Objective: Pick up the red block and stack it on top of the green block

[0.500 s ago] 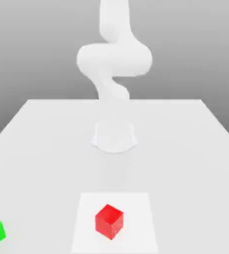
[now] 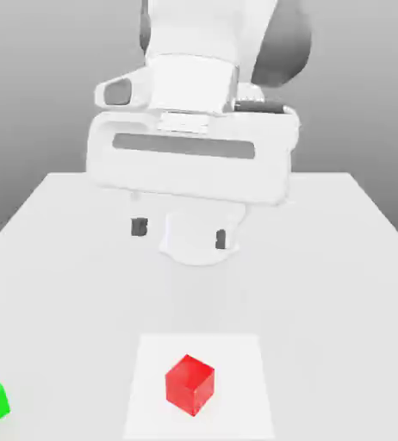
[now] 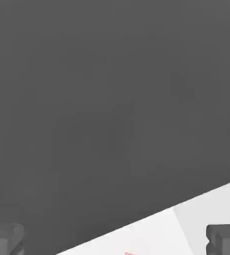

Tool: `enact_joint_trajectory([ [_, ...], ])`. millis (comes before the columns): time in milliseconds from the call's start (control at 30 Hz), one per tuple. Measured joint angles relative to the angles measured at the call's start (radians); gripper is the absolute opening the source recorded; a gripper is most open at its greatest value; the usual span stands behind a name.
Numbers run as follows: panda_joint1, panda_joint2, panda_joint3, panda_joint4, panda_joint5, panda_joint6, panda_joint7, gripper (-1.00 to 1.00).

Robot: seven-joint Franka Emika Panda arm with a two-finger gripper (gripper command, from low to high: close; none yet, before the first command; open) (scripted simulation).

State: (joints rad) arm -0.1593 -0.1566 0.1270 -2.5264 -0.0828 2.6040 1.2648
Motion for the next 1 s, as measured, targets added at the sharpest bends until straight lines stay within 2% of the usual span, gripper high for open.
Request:
enact_joint_trajectory([
  [233, -0.007, 0.248, 0.002, -0.087, 0.033, 0.125, 0.133, 0.00],
  [400, 0.021, 0.428, -0.035, -0.074, -0.003, 0.267, 0.178, 0.00],
  [433, 0.030, 0.460, -0.046, -0.069, -0.013, 0.294, 0.186, -1.00],
  [667, 0.031, 0.466, -0.048, -0.068, -0.017, 0.300, 0.189, -1.00],
  [833, 0.013, 0.310, -0.019, -0.092, 0.037, 0.169, 0.149, -1.00],
  [1000, -0.091, 0.326, -0.114, 0.037, 0.091, 0.055, 0.146, -1.00],
])
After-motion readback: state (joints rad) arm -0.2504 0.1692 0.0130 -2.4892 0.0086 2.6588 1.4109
